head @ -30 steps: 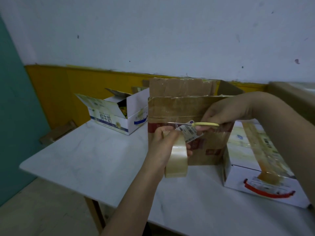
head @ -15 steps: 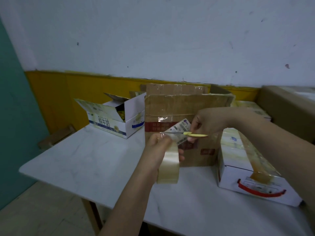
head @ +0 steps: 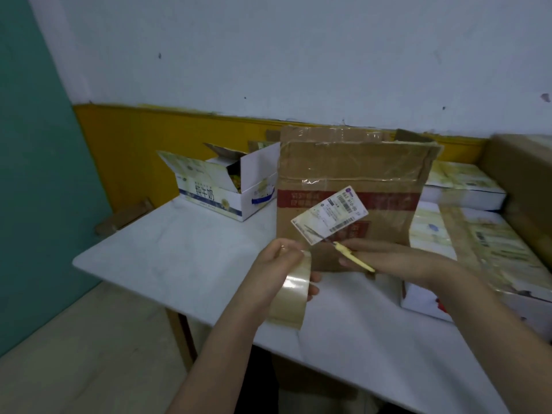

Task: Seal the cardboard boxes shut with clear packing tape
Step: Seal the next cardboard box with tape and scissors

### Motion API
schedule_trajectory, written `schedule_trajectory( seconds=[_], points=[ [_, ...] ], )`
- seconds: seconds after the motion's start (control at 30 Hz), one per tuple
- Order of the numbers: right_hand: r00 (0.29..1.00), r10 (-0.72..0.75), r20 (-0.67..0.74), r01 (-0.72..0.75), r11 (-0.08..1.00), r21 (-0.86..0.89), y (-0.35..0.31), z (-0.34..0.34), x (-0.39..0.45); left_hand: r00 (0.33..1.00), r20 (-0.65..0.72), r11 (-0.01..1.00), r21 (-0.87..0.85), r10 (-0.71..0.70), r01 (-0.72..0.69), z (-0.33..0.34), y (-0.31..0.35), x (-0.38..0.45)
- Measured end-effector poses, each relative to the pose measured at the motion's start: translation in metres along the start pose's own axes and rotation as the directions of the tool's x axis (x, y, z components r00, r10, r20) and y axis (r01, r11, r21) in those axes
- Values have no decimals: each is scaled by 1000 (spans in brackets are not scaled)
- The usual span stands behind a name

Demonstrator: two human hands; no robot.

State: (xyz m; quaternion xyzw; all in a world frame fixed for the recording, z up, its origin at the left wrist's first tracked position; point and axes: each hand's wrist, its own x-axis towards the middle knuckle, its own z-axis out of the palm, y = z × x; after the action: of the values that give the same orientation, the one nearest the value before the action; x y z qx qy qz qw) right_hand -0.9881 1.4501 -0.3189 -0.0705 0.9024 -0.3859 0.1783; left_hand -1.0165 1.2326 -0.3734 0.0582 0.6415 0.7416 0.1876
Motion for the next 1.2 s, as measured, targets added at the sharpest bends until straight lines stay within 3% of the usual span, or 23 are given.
schedule_trajectory(
  seconds=[0.07,0.17,0.27,0.33,0.5,0.57,0.63,0.7,0.83,0.97,1.2],
  points=[
    [992,18,-124,-1,991,132,11,12,-2,999,-33,999,-39,-6,5,-10,-4,-3],
    [948,-29,-318,-62,960,-273,35,32,13,998,-64,996,-87,9,-14,-21,-6,-8],
    [947,20,-320,-234,724,-649,51,58,28,996,-85,996,-76,30,-37,-29,-8,-13],
    [943,-67,-326,-215,625,-751,59,69,34,994,-101,994,-93,43,-53,-31,-11,-14],
    [966,-12,-259,-191,641,-744,67,81,52,990,-103,992,-69,95,-102,-31,-17,-18],
    [930,-59,-364,-241,650,-721,50,82,52,991,-91,993,-48,101,-105,-31,-19,-20],
    [832,-256,-492,-68,833,-549,25,86,51,991,-90,994,-39,100,-104,-31,-20,-21],
    [766,-334,-550,169,929,-329,-8,94,50,988,-108,993,-28,114,-117,-33,-19,-23],
    [850,-238,-470,285,958,30,-50,105,56,982,-98,984,90,160,-151,-43,-16,-35],
    [835,-300,-462,336,942,-4,-66,117,67,982,-103,976,164,161,-143,-64,-11,-55],
    [780,-438,-447,358,898,-256,-96,163,79,974,-172,954,286,146,-92,-111,-15,-96]
  ],
)
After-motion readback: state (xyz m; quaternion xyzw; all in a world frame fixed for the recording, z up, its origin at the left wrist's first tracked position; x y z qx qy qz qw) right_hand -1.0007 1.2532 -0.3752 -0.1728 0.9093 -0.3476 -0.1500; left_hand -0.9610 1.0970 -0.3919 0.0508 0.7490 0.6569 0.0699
